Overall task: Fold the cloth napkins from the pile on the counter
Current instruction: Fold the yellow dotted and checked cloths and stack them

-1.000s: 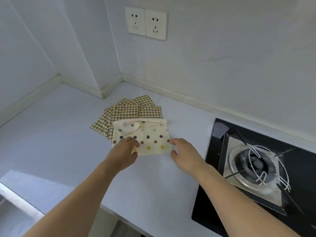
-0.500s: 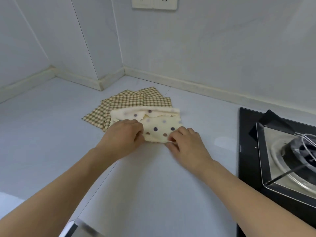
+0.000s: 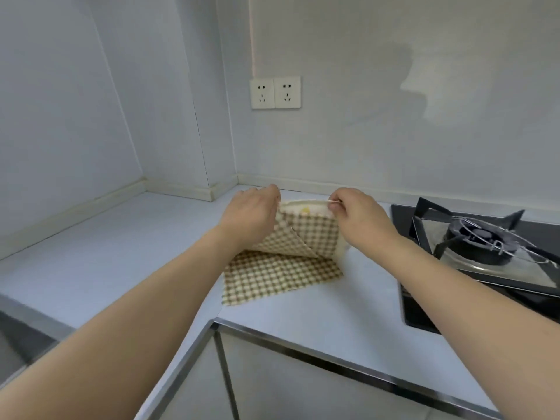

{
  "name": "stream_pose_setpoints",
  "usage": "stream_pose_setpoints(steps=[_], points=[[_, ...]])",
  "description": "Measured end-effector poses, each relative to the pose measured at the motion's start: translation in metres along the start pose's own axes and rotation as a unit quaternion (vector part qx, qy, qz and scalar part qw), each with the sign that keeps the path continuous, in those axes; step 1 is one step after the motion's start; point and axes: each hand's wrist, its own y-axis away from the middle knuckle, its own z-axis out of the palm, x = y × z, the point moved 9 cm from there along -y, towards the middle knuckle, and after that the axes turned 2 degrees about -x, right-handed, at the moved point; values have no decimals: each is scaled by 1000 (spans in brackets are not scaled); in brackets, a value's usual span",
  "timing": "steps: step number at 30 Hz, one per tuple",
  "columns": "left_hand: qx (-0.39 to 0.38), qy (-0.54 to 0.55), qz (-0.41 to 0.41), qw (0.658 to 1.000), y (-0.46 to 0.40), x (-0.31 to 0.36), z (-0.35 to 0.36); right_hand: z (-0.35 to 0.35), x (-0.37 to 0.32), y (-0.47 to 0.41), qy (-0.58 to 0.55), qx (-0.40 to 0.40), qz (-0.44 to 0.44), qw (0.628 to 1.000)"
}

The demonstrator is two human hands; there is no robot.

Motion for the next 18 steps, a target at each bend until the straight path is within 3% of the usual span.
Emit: stream_pose_setpoints(steps=[3,6,9,14,18], points=[[-65,8,15,998,26,16,8,1,-15,24,35,-58,2,998],[-181,27,24,983,64,33,35,20,-11,54,70,-139,12,988],[-261,58,-23,963,84,34,45,25,-1,74,47,-195,48,979],[-316,146,-89,933,78,33,18,7,0,80,34,-232,58,970],[-235,201,-118,944,60,36,-21,-29,-8,67,-23,-181,81,980]])
